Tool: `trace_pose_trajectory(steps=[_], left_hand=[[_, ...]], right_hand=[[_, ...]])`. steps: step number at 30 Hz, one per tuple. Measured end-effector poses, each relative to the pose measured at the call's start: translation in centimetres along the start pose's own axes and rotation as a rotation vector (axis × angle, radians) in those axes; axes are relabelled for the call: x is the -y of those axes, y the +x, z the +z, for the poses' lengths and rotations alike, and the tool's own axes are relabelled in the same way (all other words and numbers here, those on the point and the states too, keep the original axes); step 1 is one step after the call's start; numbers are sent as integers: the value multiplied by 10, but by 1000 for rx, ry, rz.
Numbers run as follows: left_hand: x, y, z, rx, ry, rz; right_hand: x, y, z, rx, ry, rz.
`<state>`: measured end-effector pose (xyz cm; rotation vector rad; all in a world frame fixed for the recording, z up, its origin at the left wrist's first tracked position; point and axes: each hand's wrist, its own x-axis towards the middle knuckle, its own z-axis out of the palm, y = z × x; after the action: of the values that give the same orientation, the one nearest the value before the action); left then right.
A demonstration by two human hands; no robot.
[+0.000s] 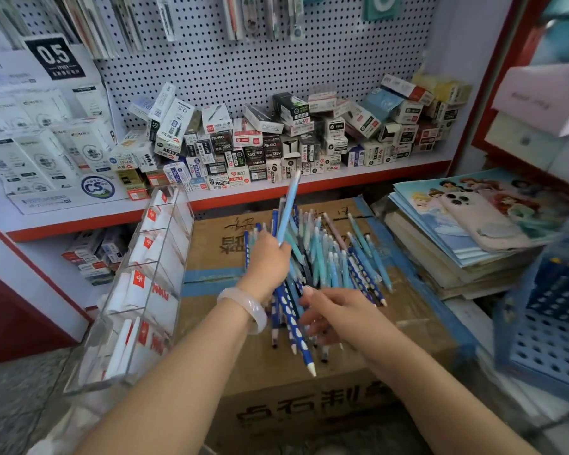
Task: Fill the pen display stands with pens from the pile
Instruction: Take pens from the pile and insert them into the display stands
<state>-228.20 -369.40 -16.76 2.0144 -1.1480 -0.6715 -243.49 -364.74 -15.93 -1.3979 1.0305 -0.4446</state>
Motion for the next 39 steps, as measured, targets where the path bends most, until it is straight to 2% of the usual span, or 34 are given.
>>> trace_pose_trajectory(steps=[3,8,14,16,21,27,35,39], left_hand=[[-22,-14,21,10,-51,38],[-44,-33,34,2,-124,60],[-61,-42,33,-99,-179,47],[-67,-45,38,-95,-183,56],[-89,-64,79,2,-213,131],[-127,-108,138,119,-215,195],[-141,-130,180,208,-402,170],[-131,-125,185,198,-375,205]], right_hand=[[0,-10,-3,-31,-110,-22],[-1,-30,-23,-69,-146,-10],[0,-62,-51,-123,-478,-111],[-3,-72,-74,-187,-438,-96],[-25,-105,-157,-510,-233,-109],[-52,-139,-225,-772,-267,-160],[-72,-138,-249,-861,-229,-219],[-76,-118,-254,-876,-350,-172]])
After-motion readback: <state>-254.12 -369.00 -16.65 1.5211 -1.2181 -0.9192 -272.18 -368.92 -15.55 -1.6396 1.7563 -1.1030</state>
